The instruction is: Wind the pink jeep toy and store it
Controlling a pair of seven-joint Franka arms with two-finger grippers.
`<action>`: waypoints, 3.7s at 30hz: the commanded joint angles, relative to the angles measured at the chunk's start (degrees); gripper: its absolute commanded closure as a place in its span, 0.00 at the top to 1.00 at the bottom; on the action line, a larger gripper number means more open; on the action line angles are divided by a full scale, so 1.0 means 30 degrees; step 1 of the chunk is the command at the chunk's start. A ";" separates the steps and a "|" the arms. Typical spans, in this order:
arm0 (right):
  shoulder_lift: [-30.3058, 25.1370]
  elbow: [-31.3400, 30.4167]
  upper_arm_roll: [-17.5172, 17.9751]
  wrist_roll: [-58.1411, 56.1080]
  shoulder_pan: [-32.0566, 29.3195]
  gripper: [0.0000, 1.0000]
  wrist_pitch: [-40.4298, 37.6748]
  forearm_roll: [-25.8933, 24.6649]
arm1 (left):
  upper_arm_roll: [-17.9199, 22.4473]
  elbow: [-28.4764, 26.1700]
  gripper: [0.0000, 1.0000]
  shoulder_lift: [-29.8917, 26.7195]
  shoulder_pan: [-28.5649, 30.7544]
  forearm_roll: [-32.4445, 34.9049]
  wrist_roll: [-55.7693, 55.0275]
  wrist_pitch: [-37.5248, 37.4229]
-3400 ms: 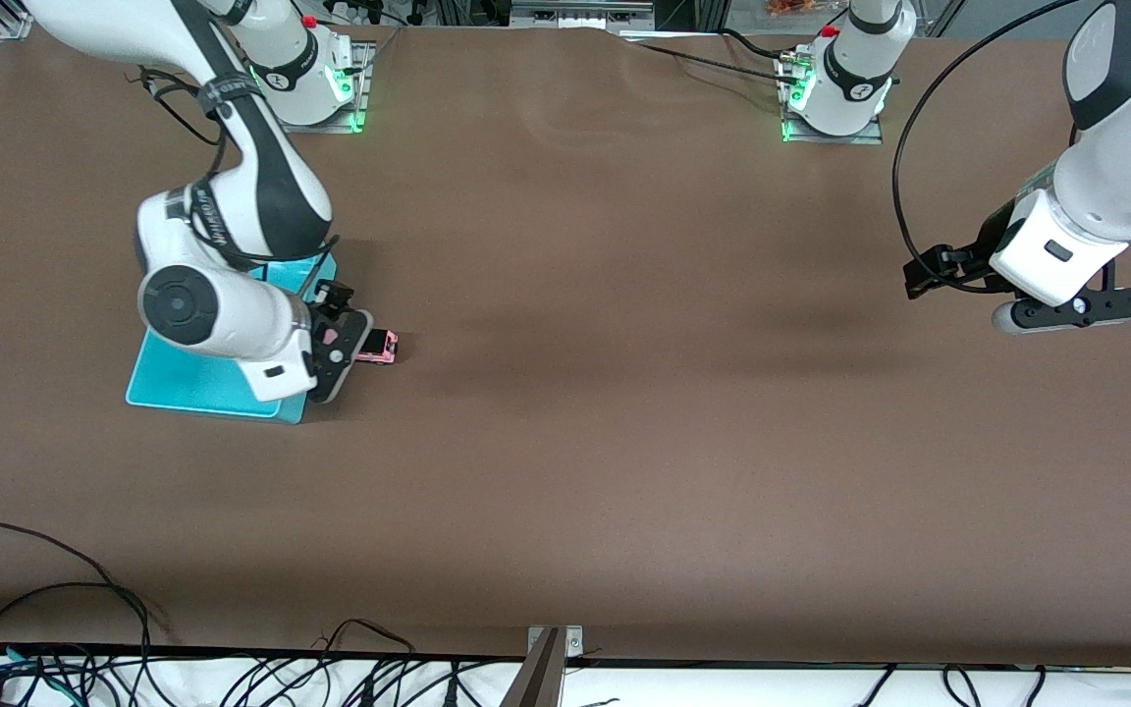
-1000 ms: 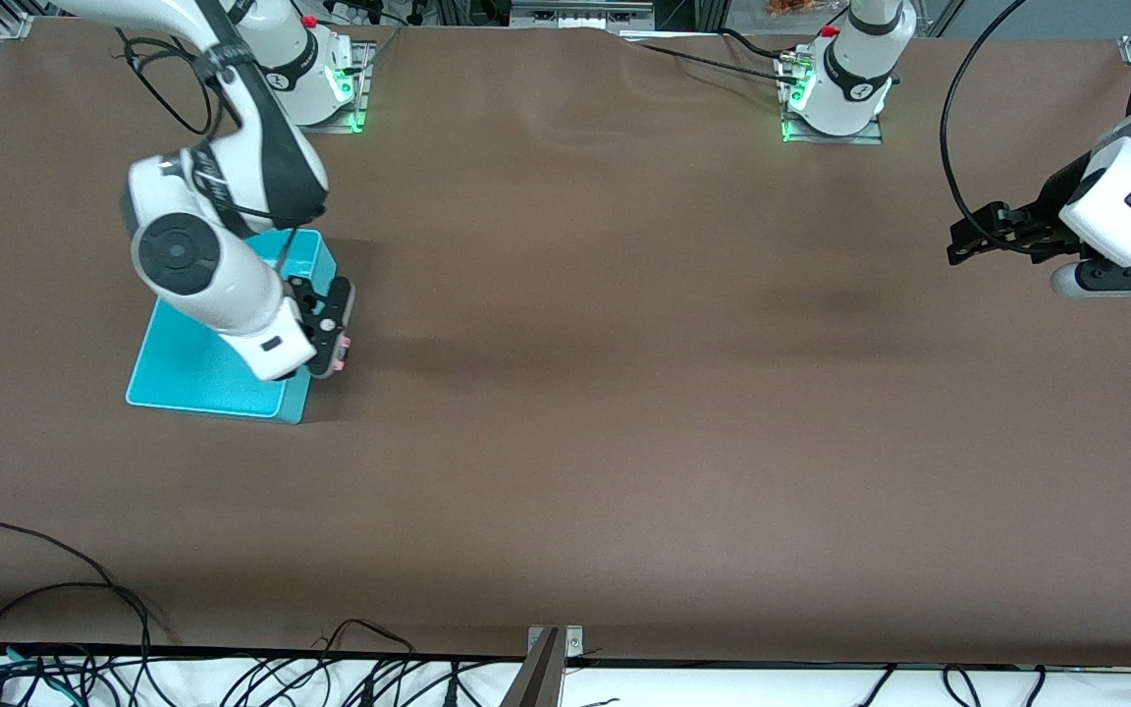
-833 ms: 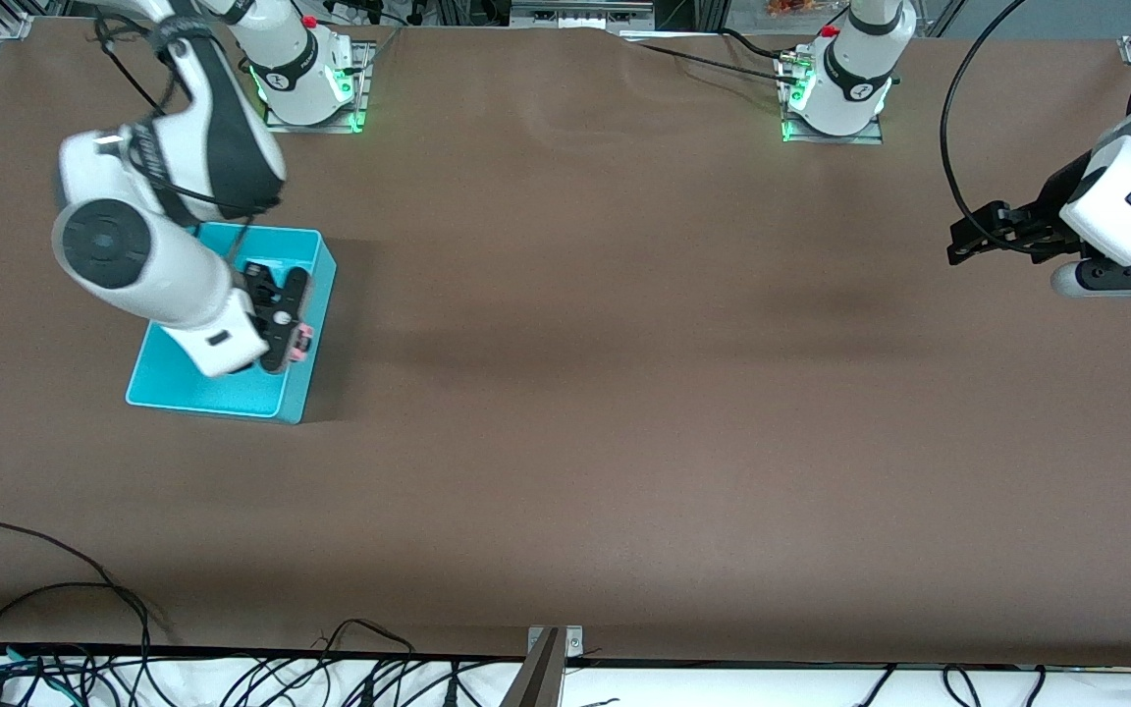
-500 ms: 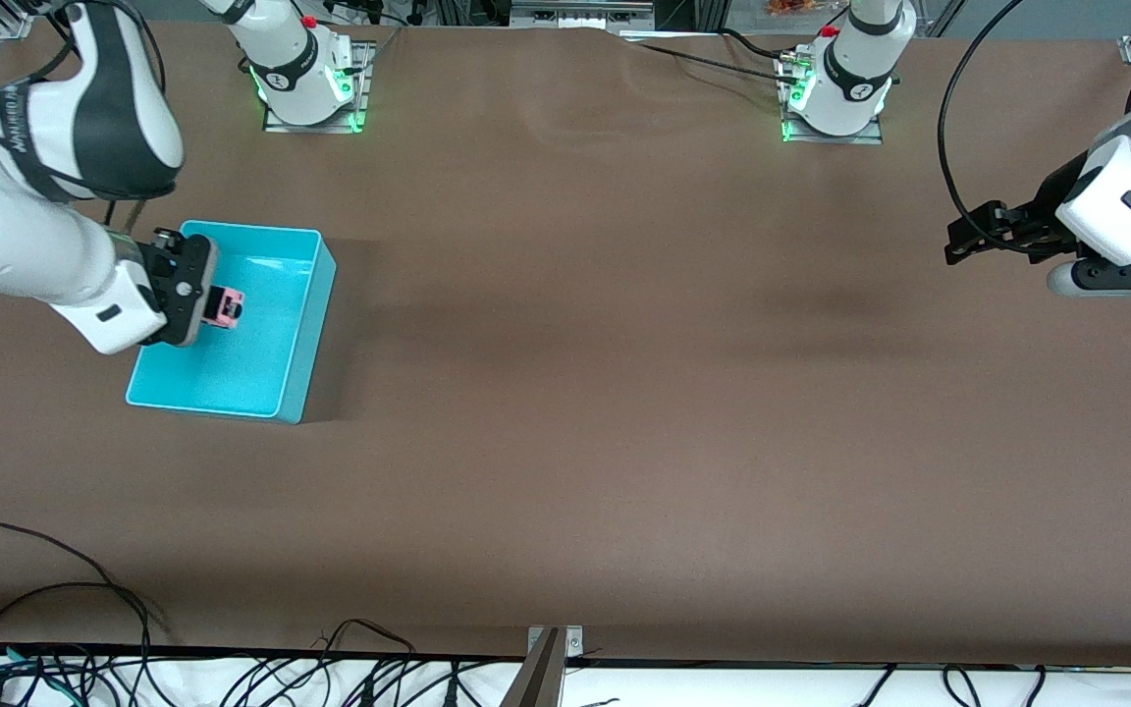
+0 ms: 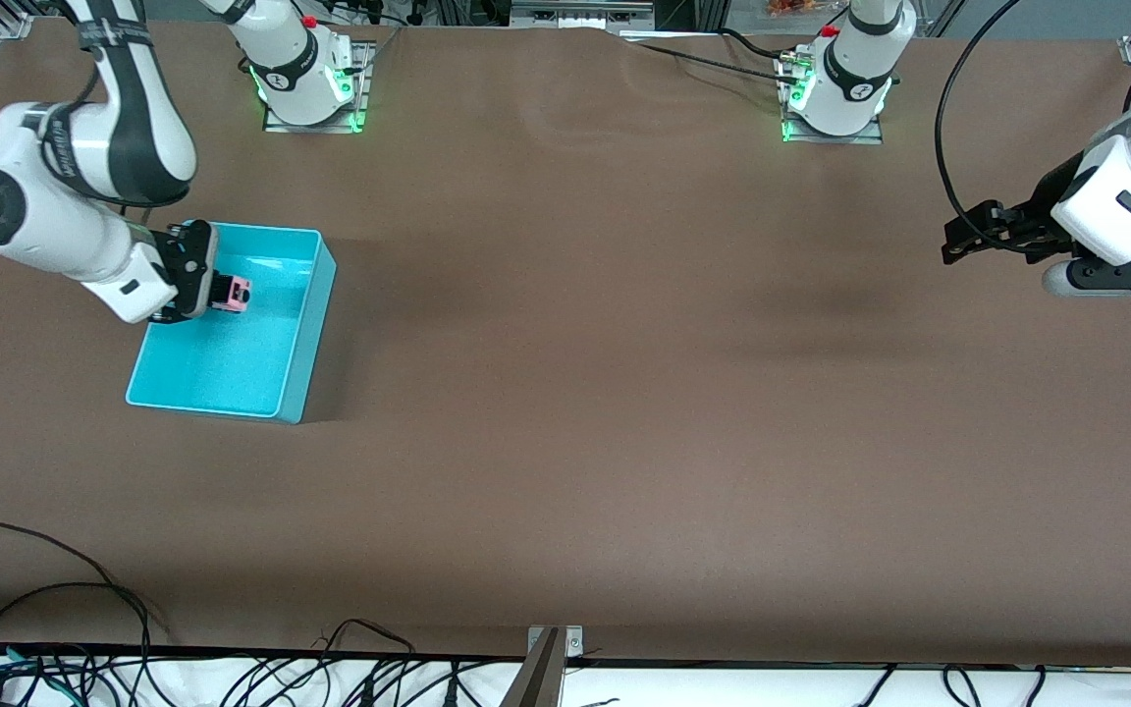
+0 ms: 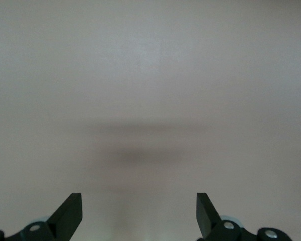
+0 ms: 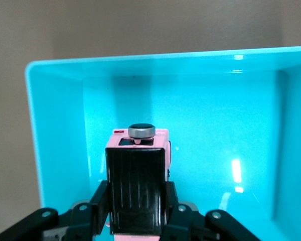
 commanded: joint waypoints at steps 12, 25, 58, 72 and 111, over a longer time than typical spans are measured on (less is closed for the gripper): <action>-0.0194 -0.5439 -0.0105 -0.1682 0.0049 0.12 0.6599 0.0468 | -0.0027 0.0579 1.00 0.0300 0.0018 -0.0327 0.0368 -0.0408; 0.0363 -0.6086 -0.0105 -0.1681 0.0049 1.00 0.7570 0.0468 | -0.0027 0.0608 1.00 0.0300 0.0018 -0.0297 0.0397 -0.0408; -0.0838 0.7180 0.0100 1.4540 0.0225 1.00 -0.4232 0.1582 | -0.0027 0.0579 1.00 0.0300 0.0165 -0.0239 0.1217 -0.0408; -0.0370 1.2807 -0.0164 2.3302 0.0049 1.00 -1.1264 0.1086 | -0.0027 0.0462 1.00 0.0271 0.0106 -0.0268 0.1217 -0.0496; 0.0275 1.4070 -0.0223 2.7762 0.0079 1.00 -1.1181 0.0087 | -0.0056 0.0374 1.00 0.0271 0.0106 -0.0121 0.1159 -0.0555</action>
